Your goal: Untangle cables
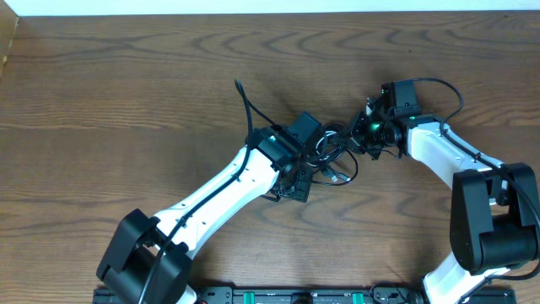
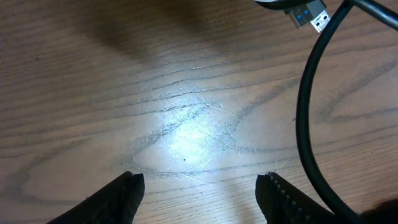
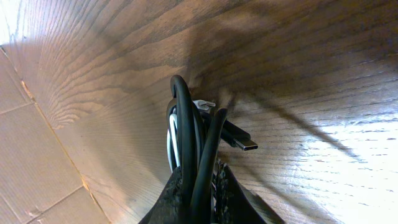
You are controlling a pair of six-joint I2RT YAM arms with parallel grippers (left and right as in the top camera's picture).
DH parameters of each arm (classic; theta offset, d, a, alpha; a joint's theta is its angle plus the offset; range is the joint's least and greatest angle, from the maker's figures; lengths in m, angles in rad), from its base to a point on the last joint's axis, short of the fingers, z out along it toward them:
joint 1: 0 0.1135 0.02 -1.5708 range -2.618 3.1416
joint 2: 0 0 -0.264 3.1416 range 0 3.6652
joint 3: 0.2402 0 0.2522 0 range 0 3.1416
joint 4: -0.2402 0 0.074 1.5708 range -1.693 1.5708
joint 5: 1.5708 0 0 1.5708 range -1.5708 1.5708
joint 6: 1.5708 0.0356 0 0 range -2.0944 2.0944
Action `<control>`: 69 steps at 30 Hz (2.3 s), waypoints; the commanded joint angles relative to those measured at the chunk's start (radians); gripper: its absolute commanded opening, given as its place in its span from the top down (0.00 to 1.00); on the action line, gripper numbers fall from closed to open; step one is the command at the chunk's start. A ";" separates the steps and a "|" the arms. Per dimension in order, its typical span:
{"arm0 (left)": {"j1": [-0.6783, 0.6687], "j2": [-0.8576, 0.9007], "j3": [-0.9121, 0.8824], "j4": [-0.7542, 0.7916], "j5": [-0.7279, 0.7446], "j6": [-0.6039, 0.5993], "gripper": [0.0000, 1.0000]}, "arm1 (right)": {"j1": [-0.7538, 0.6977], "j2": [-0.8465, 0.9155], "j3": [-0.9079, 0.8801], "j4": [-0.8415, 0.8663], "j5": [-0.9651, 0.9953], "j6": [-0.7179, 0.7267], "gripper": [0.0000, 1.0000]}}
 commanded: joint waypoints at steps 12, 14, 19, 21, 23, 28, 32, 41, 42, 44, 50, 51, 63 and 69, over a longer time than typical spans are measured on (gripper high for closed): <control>0.000 0.002 0.014 0.113 0.090 -0.266 0.36 | 0.000 0.003 -0.005 0.000 0.013 -0.015 0.99; 0.000 0.002 0.014 0.142 0.117 -0.301 0.36 | 0.000 0.003 -0.005 0.000 0.017 -0.015 0.99; 0.000 0.002 0.014 0.201 0.121 -0.379 0.36 | 0.000 0.003 -0.005 0.000 0.020 -0.015 0.99; 0.000 0.002 0.014 0.222 0.123 -0.409 0.36 | 0.000 0.003 -0.005 0.000 0.020 -0.015 0.99; 0.000 0.002 0.014 0.226 0.124 -0.451 0.36 | 0.000 0.003 -0.005 0.000 0.020 -0.015 0.99; -0.004 0.002 0.014 0.218 0.129 -0.500 0.36 | 0.000 0.003 -0.005 0.000 0.020 -0.015 0.99; -0.032 0.002 0.014 0.218 0.131 -0.500 0.37 | 0.000 0.003 -0.005 0.000 0.020 -0.015 0.99; -0.116 0.002 0.014 0.219 0.031 -0.579 0.40 | 0.000 0.003 -0.005 -0.001 0.019 -0.015 0.99; -0.119 0.002 0.014 0.219 0.029 -0.599 0.40 | 0.000 0.003 -0.005 -0.001 0.019 -0.015 0.99; -0.124 0.002 0.014 0.219 0.029 -0.617 0.41 | 0.000 0.003 -0.005 -0.001 0.019 -0.015 0.99; -0.143 0.002 0.014 0.214 0.017 -0.616 0.43 | 0.000 0.003 -0.005 -0.001 0.019 -0.015 0.99; -0.146 0.002 0.014 0.214 0.009 -0.616 0.43 | 0.000 0.003 -0.005 -0.001 0.019 -0.015 0.99; -0.150 0.002 0.010 0.168 -0.065 -0.616 0.43 | 0.000 0.003 -0.005 -0.001 0.019 -0.015 0.99; -0.150 0.002 0.010 0.130 -0.084 -0.615 0.43 | 0.000 0.003 -0.005 -0.001 0.020 -0.015 0.99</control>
